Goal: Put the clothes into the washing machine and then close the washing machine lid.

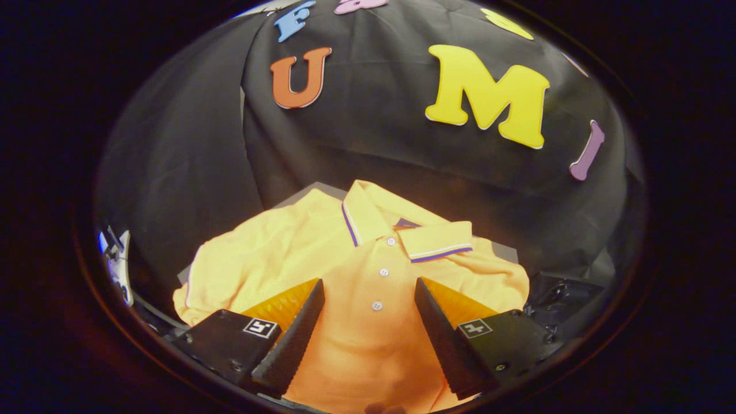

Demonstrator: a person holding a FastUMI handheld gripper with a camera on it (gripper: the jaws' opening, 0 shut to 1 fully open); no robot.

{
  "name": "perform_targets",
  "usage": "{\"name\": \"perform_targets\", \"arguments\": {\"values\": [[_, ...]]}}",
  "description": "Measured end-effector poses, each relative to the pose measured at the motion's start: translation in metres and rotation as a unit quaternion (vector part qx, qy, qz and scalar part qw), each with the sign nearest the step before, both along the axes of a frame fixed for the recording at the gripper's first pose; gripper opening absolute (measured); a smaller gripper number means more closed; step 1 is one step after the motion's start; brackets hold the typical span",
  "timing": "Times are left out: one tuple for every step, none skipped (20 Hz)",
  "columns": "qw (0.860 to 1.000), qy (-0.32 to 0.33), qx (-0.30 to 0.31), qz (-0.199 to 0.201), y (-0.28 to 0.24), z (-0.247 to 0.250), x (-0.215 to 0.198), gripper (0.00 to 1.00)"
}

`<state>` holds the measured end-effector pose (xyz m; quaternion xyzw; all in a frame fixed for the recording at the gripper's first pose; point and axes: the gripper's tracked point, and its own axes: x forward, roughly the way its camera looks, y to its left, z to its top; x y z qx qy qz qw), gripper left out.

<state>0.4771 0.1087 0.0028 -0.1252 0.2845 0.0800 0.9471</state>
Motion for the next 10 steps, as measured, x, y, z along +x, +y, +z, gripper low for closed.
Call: {"name": "perform_targets", "arguments": {"values": [[1.0,-0.001,-0.003,0.009,-0.001,0.002,0.0,0.99],[1.0,0.005,-0.007,0.009,-0.002,0.0,0.002,1.0],[1.0,0.013,0.0,0.012,0.0,-0.001,0.002,1.0],[1.0,0.024,0.007,0.011,0.0,-0.004,0.001,1.0],[0.999,0.032,0.02,0.003,0.001,-0.006,0.0,0.99],[0.998,0.042,0.036,-0.004,-0.001,-0.007,-0.001,0.99],[0.997,0.05,0.052,-0.006,-0.001,-0.008,0.0,0.99],[0.997,0.046,0.062,-0.001,0.0,-0.007,0.001,0.99],[0.997,0.044,0.055,0.009,-0.001,-0.008,0.0,0.99],[0.998,0.04,0.049,0.012,-0.001,-0.008,-0.001,0.99]]}}
